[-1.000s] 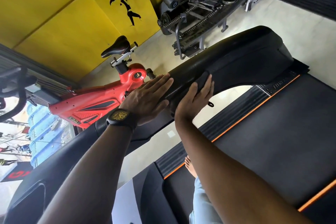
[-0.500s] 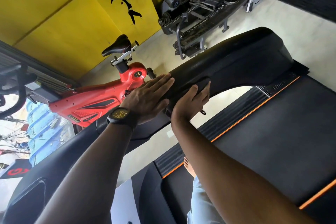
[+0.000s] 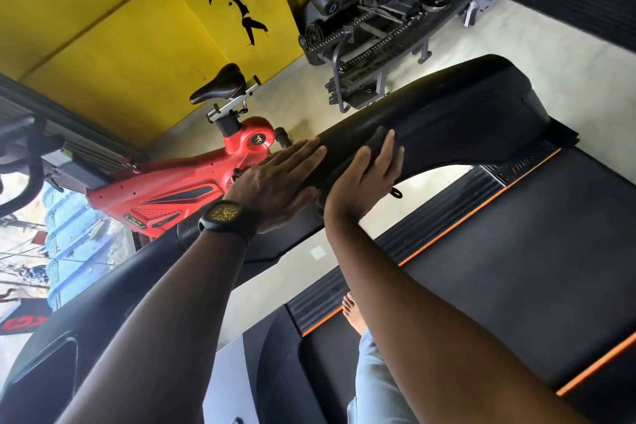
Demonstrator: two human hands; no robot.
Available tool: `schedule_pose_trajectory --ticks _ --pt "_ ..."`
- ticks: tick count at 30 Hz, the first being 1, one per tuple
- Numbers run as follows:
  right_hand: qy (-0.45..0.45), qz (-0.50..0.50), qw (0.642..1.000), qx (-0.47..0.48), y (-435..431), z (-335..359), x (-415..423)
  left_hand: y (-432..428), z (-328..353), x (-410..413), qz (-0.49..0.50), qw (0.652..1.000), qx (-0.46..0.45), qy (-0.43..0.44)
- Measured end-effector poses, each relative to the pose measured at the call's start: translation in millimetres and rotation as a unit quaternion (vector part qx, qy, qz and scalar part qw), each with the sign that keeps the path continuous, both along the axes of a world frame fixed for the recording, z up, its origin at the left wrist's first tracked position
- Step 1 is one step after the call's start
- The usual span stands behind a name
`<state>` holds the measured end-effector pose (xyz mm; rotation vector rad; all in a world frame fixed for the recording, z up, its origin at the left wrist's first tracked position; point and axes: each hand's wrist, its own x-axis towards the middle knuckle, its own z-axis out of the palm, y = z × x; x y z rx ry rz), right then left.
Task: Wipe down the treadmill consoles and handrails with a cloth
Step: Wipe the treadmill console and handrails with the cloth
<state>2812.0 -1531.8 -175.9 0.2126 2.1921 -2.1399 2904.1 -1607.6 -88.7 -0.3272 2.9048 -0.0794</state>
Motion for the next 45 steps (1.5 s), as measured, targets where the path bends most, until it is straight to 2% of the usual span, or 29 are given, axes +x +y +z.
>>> schedule_pose_trajectory --ticks 3,4,5,8,10,11,14,15,16,19,20,21,24,25,26,29,30,31,35,36,39,40,42,45 --pt "-0.174 -0.028 0.983 -0.048 -2.9 -9.3 -5.0 0.7 1.0 0.1 0.001 1.0 -0.005 0.0" --pt "-0.2 -0.014 0.979 -0.047 -1.8 -5.2 -0.4 1.5 1.7 0.0 0.001 1.0 -0.006 -0.002" --pt "-0.183 0.004 0.982 -0.041 0.5 -0.6 5.5 2.1 2.4 -0.5 0.003 1.0 -0.007 -0.006" --pt "-0.008 0.037 0.999 -0.021 8.7 7.1 11.9 5.1 5.6 -7.1 0.015 1.0 -0.007 -0.007" --pt "0.038 0.022 0.999 -0.004 7.3 5.3 1.5 7.3 7.5 -12.4 0.015 1.0 -0.001 -0.004" --pt "0.018 0.008 1.0 -0.007 4.9 0.2 -3.6 8.2 8.4 -14.0 0.014 1.0 0.004 -0.007" --pt "-0.131 -0.013 0.989 -0.063 1.4 -5.4 -6.5 7.2 8.6 -15.6 0.011 1.0 0.013 -0.008" --pt "-0.142 -0.003 0.988 -0.059 2.2 -2.0 -2.8 6.9 9.1 -17.2 0.011 1.0 0.015 -0.008" --pt "-0.116 0.013 0.992 -0.044 3.8 1.3 1.5 6.4 9.3 -19.6 0.011 1.0 0.016 -0.009" --pt "0.036 0.031 0.999 -0.003 8.8 4.5 -0.9 9.6 6.6 -33.5 -0.001 1.0 0.021 -0.005" --pt "0.042 0.023 0.999 -0.002 8.1 2.2 -8.1 11.1 5.3 -37.2 -0.005 1.0 0.02 -0.003" --pt "0.015 0.01 1.0 -0.013 7.3 -3.1 -15.3 12.2 4.1 -39.4 -0.005 1.0 0.018 -0.002" --pt "-0.157 -0.014 0.986 -0.061 6.3 -15.1 -26.5 11.7 0.7 -41.6 -0.009 1.0 0.011 -0.003" --pt "-0.176 -0.005 0.983 -0.054 6.3 -12.5 -23.8 11.1 0.1 -41.8 -0.011 1.0 0.008 -0.005" --pt "-0.148 0.004 0.988 -0.04 7.6 -8.0 -19.4 10.3 -0.9 -42.4 -0.011 1.0 0.005 -0.007" --pt "0.028 0.021 0.999 -0.019 11.8 -2.5 -14.7 10.5 -2.7 -44.8 -0.009 1.0 -0.002 -0.012" --pt "0.047 0.021 0.999 -0.014 11.8 -4.5 -19.3 11.0 -2.7 -45.2 -0.009 1.0 -0.002 -0.012" --pt "0.035 0.015 0.999 -0.015 11.9 -6.7 -24.8 11.4 -2.7 -45.4 -0.01 1.0 -0.002 -0.013" --pt "-0.119 -0.017 0.991 -0.05 9.1 -10.1 -36.8 11.2 -2.0 -46.7 -0.016 1.0 -0.009 -0.012" --pt "-0.107 -0.01 0.994 -0.037 9.5 -5.8 -33.2 11.0 -1.9 -46.7 -0.015 1.0 -0.007 -0.013" --pt "0.026 0.021 0.999 0.02 11.5 -0.2 -27.3 10.5 -1.8 -47.5 -0.012 1.0 0.0 -0.014" --pt "0.043 0.018 0.998 0.031 10.7 -1.3 -31.9 10.8 -1.8 -47.6 -0.012 1.0 0.0 -0.012" --pt "-0.002 0.0 1.0 0.02 9.3 -7.2 -42.7 11.9 -1.5 -47.5 -0.012 1.0 -0.003 -0.01" --pt "-0.162 -0.015 0.986 -0.039 7.8 -16.9 -41.3 11.7 -0.7 -47.5 -0.009 1.0 0.001 -0.01"
